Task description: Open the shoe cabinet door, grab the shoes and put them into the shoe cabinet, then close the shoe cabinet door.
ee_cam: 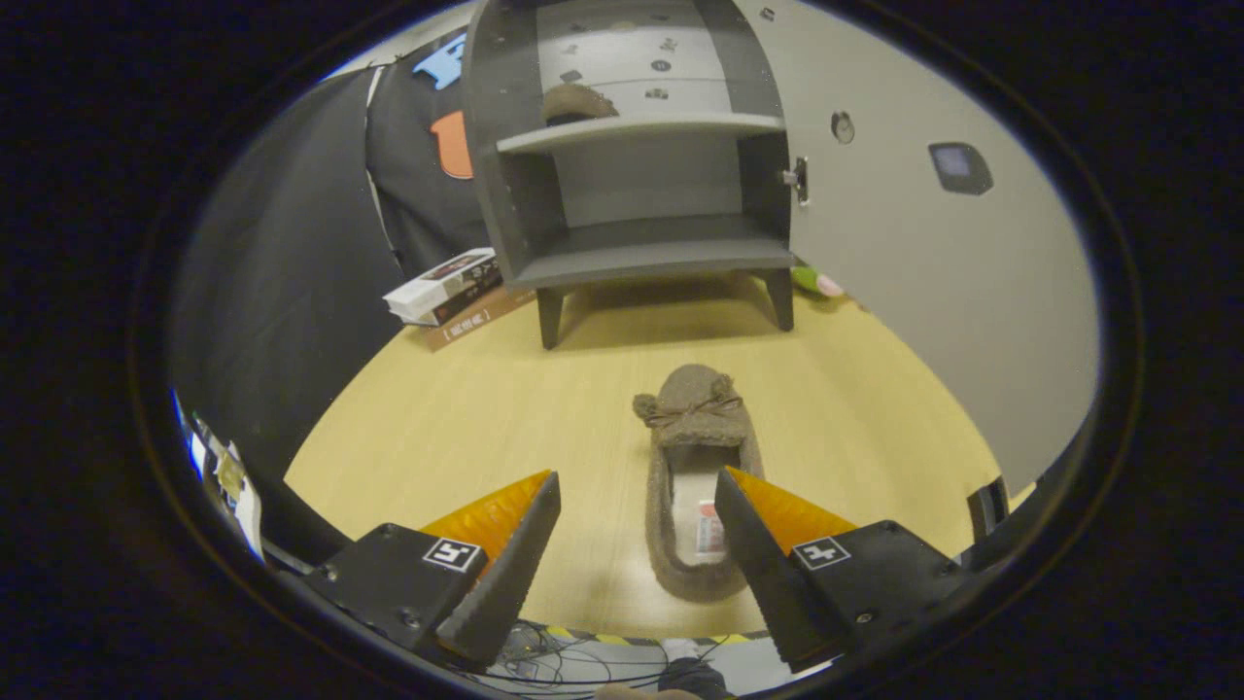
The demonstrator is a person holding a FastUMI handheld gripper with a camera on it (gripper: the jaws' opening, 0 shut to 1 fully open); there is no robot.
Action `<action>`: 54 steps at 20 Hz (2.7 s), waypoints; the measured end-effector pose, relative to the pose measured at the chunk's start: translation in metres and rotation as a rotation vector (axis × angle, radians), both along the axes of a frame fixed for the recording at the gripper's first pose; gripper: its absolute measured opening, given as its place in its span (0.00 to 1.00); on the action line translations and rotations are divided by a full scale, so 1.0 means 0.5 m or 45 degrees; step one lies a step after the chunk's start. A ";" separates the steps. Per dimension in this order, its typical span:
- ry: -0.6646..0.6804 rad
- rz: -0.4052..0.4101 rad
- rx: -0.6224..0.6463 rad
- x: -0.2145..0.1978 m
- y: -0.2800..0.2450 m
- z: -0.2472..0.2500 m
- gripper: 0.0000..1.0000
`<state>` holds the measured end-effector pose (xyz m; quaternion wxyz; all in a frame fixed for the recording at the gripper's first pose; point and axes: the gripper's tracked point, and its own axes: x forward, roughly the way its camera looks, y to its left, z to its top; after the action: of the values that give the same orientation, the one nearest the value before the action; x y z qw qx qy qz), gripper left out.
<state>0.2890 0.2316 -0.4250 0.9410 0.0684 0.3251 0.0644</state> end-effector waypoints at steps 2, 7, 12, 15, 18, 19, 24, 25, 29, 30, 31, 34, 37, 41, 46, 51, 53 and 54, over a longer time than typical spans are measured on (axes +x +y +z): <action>0.039 -0.014 0.009 0.043 -0.002 -0.034 1.00; 0.076 0.006 -0.006 0.121 0.029 -0.080 1.00; 0.126 -0.039 -0.095 0.147 0.008 -0.103 0.84; 0.158 -0.042 -0.148 0.153 -0.012 -0.104 0.42; 0.184 0.012 -0.132 0.143 -0.011 -0.100 0.10; 0.177 0.031 -0.132 0.146 -0.012 -0.094 0.09; 0.135 0.075 -0.135 0.129 0.001 -0.053 0.07; 0.122 0.078 -0.131 0.126 -0.001 -0.036 0.07; 0.047 0.076 -0.113 0.122 -0.004 0.048 0.07; 0.023 0.080 -0.115 0.122 -0.006 0.070 0.07; -0.002 0.083 -0.115 0.124 -0.007 0.097 0.07; -0.088 0.093 -0.094 0.128 -0.006 0.184 0.07; -0.185 0.097 -0.091 0.147 -0.002 0.273 0.07; -0.326 0.094 -0.085 0.177 0.001 0.397 0.07; -0.495 0.067 -0.112 0.249 -0.010 0.531 0.07; -0.617 0.024 -0.120 0.351 -0.014 0.646 0.07; -0.643 0.020 -0.107 0.388 -0.007 0.678 0.07; -0.656 0.019 -0.105 0.409 -0.003 0.691 0.07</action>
<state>0.4937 0.2302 -0.0797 0.9942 0.0090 0.0777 0.0734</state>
